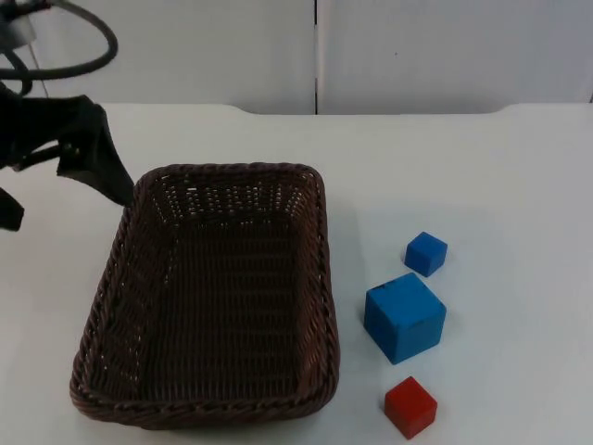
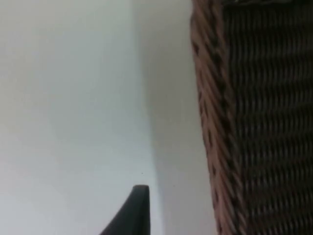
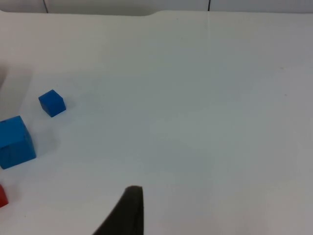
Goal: Pick up the basket with the left hand and place the largest block into the basket with the right hand.
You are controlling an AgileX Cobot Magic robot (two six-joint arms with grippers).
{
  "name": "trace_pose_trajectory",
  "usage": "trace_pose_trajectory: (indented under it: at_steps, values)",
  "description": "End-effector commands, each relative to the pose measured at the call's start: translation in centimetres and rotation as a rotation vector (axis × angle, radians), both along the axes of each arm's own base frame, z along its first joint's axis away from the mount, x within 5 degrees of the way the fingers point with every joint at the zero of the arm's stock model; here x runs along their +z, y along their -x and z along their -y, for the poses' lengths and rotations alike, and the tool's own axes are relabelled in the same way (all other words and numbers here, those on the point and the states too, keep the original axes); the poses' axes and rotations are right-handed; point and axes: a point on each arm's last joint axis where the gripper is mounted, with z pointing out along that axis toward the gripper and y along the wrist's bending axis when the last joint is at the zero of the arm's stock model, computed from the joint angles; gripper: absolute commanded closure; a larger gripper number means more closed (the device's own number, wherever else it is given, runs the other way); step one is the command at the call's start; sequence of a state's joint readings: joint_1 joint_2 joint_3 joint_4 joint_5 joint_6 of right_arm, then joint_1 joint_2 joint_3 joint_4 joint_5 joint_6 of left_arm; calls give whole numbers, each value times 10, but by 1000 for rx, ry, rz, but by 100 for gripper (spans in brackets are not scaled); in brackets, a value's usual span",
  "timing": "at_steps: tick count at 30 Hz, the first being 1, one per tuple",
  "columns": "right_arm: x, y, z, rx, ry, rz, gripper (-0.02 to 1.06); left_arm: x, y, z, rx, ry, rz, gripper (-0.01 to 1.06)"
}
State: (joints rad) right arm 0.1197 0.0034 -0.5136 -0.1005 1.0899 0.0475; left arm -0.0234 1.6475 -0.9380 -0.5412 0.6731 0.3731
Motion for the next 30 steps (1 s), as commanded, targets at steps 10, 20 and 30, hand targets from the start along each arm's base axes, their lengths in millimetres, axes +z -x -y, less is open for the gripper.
trace_pose_trajectory:
  at_steps: [10,20,30]
  values:
    - [0,0,0,-7,-3,13,0,-39,-14,15,-16,-42,-38,0]
    - [0,0,0,-7,-3,13,0,-65,-24,15,-2,-49,-90,0]
    - [0,0,0,-7,-3,13,0,-85,-29,13,14,-71,-102,3]
